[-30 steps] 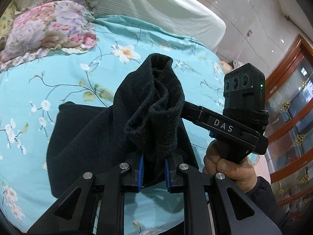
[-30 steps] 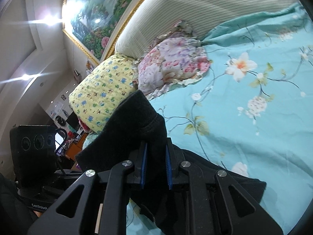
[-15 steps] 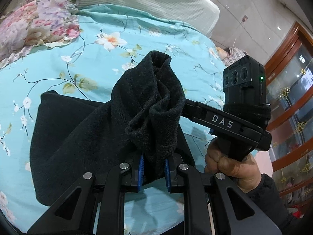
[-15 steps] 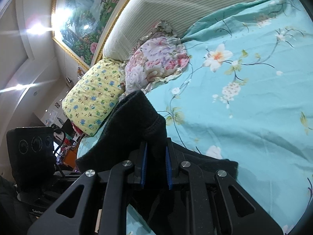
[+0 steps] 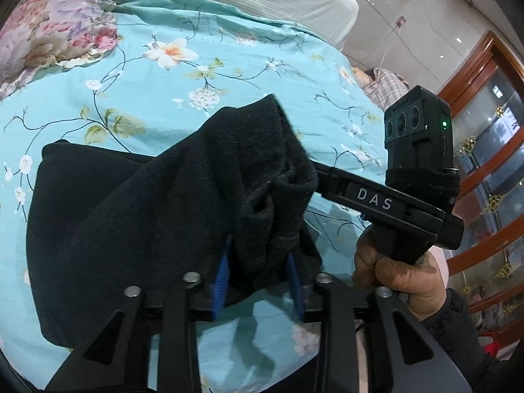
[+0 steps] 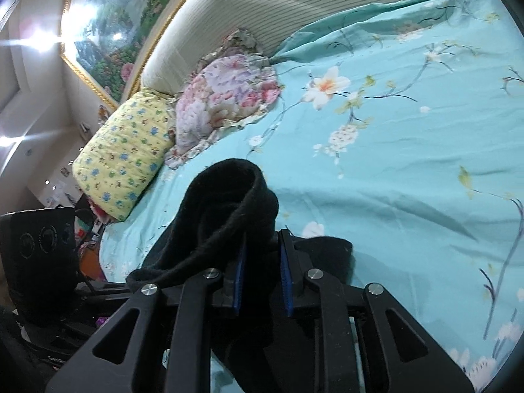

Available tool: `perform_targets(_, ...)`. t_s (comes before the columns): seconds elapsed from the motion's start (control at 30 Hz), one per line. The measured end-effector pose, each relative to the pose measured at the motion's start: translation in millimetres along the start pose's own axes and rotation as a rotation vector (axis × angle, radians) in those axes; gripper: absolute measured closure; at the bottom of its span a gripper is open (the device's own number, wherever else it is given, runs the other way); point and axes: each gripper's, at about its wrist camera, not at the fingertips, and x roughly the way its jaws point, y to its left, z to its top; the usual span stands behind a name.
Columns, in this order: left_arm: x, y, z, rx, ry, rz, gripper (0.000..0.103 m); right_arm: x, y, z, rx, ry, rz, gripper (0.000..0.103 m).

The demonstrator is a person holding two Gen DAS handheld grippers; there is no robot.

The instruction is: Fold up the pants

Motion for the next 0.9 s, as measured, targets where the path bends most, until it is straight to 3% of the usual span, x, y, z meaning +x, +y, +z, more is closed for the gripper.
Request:
perform_targets(0.2,-3.7,0.3,-3.9,-0.014,0.005,-0.043,0.057,-18.4,-6.0,-2.5,0.042,-0.038,-0.084,0.078)
perform_targets(0.37,-15.5,4.4,-6.5,-0.037,-0.009,-0.082,0.054,-30.7,-10.5,-7.2,0.083,-0.052,-0.145,0.053)
perform_targets(0.5,-28.8,10.9,-7.5,-0.047,-0.033,-0.08,0.053,-42.8,-9.2,-10.2,0.11,-0.083,-0.182,0.042)
perform_targets(0.63,-44.3,22.3,-9.5,-0.068,-0.065,-0.06,0.051,-52.3,-1.9,-10.8,0.126,-0.122,-0.169,0.022)
perform_targets(0.9,-65.9,55.7,-11.3,-0.158,-0.109,-0.033,0.049,-48.1,27.0,-12.1,0.085,-0.108,-0.181,0.014)
